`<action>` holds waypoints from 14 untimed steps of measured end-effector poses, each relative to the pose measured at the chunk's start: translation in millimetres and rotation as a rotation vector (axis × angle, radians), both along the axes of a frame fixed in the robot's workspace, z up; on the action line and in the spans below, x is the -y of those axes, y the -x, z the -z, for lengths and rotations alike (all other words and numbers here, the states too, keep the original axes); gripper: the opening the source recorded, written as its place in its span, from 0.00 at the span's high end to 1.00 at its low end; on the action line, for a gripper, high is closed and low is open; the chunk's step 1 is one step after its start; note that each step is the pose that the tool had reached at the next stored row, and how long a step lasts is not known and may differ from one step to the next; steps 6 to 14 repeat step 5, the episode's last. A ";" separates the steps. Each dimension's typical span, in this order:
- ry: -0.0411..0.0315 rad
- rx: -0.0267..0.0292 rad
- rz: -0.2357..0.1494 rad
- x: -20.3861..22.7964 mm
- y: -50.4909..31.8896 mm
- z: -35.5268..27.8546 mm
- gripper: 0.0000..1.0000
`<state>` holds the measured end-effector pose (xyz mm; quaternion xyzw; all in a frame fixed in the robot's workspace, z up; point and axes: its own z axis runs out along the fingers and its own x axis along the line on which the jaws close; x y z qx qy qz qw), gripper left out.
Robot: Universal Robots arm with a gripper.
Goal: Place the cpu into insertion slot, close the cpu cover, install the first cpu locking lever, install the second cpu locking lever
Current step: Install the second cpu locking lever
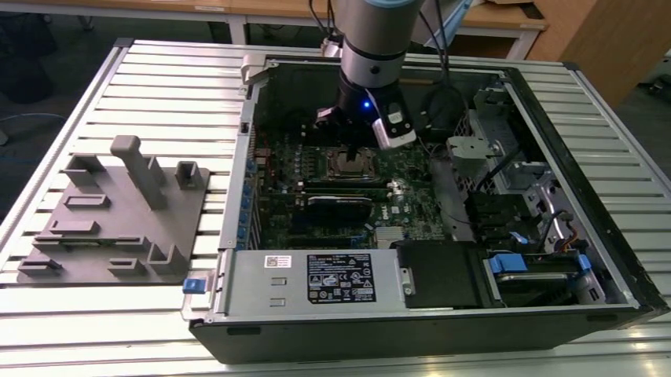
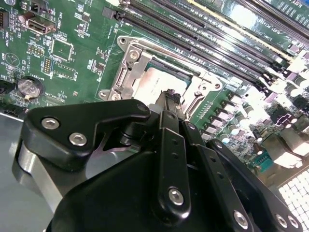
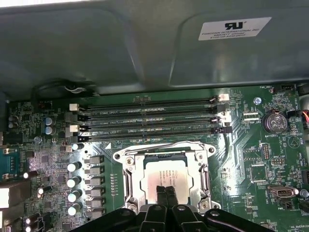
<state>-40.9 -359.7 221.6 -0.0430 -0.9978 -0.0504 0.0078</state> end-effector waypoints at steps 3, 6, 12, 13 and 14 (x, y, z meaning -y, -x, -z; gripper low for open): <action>0.0003 -0.0001 0.000 0.0 0.0 -1.1 0.89; 0.0002 -0.0001 0.000 0.0 0.0 -1.2 0.89; 0.0002 -0.0001 0.000 0.0 0.0 -1.2 0.89; 0.0002 -0.0001 0.000 0.0 0.0 -1.2 0.89; 0.0002 -0.0001 0.000 0.0 0.0 -1.2 0.89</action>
